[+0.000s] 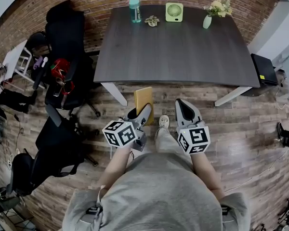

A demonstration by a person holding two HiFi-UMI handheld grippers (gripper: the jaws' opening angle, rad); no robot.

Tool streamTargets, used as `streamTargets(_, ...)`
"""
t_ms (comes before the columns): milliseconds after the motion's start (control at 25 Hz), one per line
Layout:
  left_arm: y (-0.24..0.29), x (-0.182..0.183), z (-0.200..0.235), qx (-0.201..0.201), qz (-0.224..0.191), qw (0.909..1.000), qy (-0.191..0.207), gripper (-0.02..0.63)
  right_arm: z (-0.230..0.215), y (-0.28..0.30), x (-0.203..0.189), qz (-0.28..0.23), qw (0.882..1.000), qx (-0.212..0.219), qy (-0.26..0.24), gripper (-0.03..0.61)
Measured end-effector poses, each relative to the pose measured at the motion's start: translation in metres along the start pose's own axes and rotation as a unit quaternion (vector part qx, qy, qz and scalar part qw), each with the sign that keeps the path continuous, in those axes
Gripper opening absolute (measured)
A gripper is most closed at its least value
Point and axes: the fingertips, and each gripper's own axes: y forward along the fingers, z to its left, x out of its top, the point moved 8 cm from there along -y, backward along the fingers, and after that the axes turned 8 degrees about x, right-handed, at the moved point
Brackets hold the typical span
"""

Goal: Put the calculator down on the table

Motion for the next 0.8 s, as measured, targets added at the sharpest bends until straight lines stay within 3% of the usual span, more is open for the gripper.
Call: streamTargets(800, 0.167, 0.08, 0.034, 0.014, 0.022, 0.9996, -0.009, 0.086, -0.134, 0.128, 0.036, 0.02, 1.0, 0.01, -0.006, 0.002)
